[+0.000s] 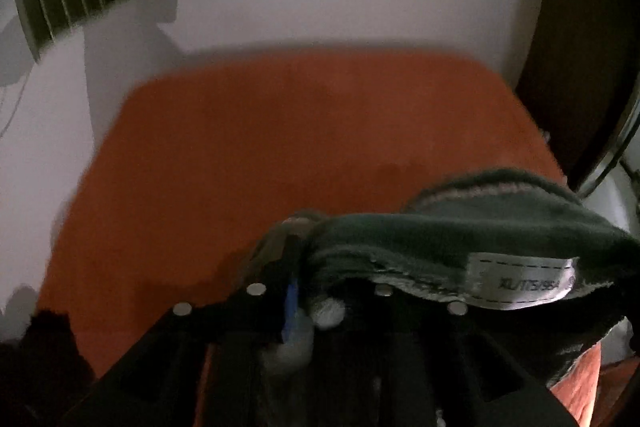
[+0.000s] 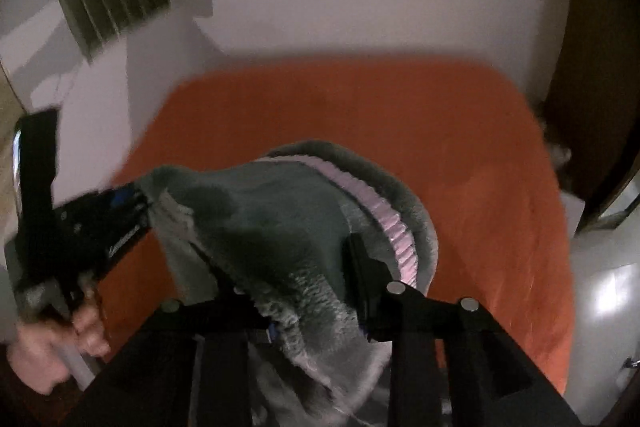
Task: Fold clothes
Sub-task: 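Lower the held hoodie onto the bed with both tools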
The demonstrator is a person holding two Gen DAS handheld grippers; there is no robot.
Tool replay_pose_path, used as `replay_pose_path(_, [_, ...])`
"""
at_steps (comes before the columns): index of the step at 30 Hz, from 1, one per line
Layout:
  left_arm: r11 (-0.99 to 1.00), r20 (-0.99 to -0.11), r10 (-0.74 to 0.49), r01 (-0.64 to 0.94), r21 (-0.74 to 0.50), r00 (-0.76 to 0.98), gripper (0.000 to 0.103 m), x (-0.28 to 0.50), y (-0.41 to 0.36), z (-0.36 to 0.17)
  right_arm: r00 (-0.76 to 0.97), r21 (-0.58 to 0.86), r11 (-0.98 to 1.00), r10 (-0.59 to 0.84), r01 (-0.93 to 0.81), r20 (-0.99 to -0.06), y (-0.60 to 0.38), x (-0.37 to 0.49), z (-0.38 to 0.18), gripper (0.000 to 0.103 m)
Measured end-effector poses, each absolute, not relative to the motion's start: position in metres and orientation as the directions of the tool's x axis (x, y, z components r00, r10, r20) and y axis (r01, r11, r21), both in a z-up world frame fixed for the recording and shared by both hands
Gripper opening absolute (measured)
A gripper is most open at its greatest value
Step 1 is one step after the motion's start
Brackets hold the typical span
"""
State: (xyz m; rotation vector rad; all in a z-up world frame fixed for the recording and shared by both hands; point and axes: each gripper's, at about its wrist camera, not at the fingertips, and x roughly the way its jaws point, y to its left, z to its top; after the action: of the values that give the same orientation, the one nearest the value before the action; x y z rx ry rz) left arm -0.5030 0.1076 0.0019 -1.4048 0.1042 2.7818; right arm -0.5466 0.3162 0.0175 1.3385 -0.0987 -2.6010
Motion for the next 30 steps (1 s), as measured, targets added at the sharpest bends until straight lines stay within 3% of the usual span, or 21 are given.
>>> replay_pose_path(2, [-0.999,-0.800,-0.003,-0.033,0.028,-0.601,0.038,-0.506,0.097,-0.013,-0.561,0.148,-0.974,-0.220,0.171,-0.798,0.318,-0.544,-0.001,0.041])
replay_pose_path(3, [-1.000,-0.801,-0.003,-0.023,0.021,-0.599,0.042,-0.511,0.097,-0.015,-0.565,0.142,-0.976,-0.213,0.167,-0.797,0.321,-0.545,-0.009,0.061])
replay_pose_path(4, [-1.000,-0.803,-0.003,-0.013,0.014,-0.596,0.046,-0.516,0.096,-0.018,-0.568,0.141,-0.977,-0.207,0.159,-0.797,0.323,-0.548,-0.014,0.070])
replay_pose_path(8, [-1.000,-0.789,0.001,-0.003,0.001,-0.615,0.047,-0.530,0.094,-0.014,-0.592,0.150,-0.981,-0.195,0.125,-0.782,0.332,-0.576,-0.012,0.070])
replay_pose_path(11, [-0.999,-0.706,-0.039,0.039,0.016,-0.708,0.047,-0.538,0.092,0.011,-0.689,0.120,-0.987,-0.159,0.105,-0.707,0.333,-0.584,0.007,0.072])
replay_pose_path(14, [-0.993,-0.660,-0.084,0.114,-0.002,-0.747,0.047,-0.554,0.088,0.030,-0.739,0.041,-0.994,-0.104,0.104,-0.666,0.322,-0.598,0.015,0.086])
replay_pose_path(16, [-0.987,-0.671,-0.113,0.159,-0.007,-0.733,0.047,-0.570,0.087,0.032,-0.723,-0.060,-0.992,-0.042,0.115,-0.689,0.308,-0.610,0.007,0.103])
replay_pose_path(19, [-0.991,-0.734,-0.113,0.128,0.036,-0.670,0.047,-0.592,0.095,0.012,-0.666,-0.235,-0.960,0.077,0.151,-0.742,0.289,-0.626,-0.019,0.103])
replay_pose_path(23, [-0.990,-0.753,-0.143,0.090,0.111,-0.643,0.047,-0.596,0.104,-0.037,-0.701,-0.351,-0.925,0.155,0.144,-0.696,0.292,-0.625,-0.052,0.103])
replay_pose_path(27, [-0.980,-0.805,-0.196,0.142,0.140,-0.560,0.046,-0.622,0.089,-0.081,-0.703,-0.340,-0.934,0.168,0.111,-0.691,0.299,-0.660,-0.075,0.103])
replay_pose_path(30, [-0.976,-0.785,-0.210,0.168,0.137,-0.583,0.046,-0.631,0.090,-0.076,-0.721,-0.188,-0.980,0.087,0.061,-0.688,0.315,-0.688,-0.060,0.103])
